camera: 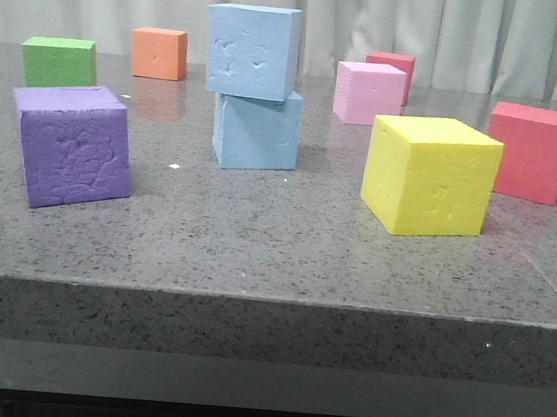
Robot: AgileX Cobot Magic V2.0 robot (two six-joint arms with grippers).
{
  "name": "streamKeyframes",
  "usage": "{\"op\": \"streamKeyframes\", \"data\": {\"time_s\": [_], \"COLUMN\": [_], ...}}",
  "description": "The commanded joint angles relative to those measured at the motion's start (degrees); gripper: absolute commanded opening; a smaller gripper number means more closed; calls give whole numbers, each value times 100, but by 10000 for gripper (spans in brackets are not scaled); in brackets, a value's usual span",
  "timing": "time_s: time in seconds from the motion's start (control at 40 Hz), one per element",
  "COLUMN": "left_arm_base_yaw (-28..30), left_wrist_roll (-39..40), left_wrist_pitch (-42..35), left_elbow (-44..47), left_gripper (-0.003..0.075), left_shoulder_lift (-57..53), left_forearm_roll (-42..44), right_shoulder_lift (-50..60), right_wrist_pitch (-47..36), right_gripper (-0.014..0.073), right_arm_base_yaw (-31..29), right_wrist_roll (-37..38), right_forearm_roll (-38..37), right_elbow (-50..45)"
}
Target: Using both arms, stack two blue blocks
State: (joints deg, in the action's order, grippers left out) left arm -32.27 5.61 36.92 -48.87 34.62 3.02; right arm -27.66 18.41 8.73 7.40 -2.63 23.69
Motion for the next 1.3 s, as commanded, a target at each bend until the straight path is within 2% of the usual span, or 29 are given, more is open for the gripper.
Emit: {"op": "streamKeyframes", "data": {"time_s": [0.0, 0.28, 0.43, 1.28], "left_arm_base_yaw": [-42, -42, -42, -42], "left_wrist_roll": [-10, -10, -10, -10], "left_wrist_pitch": [-615, -627, -627, -625], "left_elbow": [290, 1152, 1245, 1304], "left_gripper": [-20, -20, -20, -20], "left_shoulder_lift": [-639, -2546, -3048, -3107], "left_forearm_roll": [-47, -116, -116, -116], "right_shoulder_lift": [-3, -3, -3, -3], "right_wrist_pitch": [-427, -427, -427, -427], "right_gripper": [-67, -67, -67, -67], "right_arm_base_yaw": [-17, -17, -17, -17], "right_wrist_roll": [-54, -54, -54, -54], "right_forearm_roll": [-23, -23, -23, -23], "right_elbow": [147, 147, 147, 147]}}
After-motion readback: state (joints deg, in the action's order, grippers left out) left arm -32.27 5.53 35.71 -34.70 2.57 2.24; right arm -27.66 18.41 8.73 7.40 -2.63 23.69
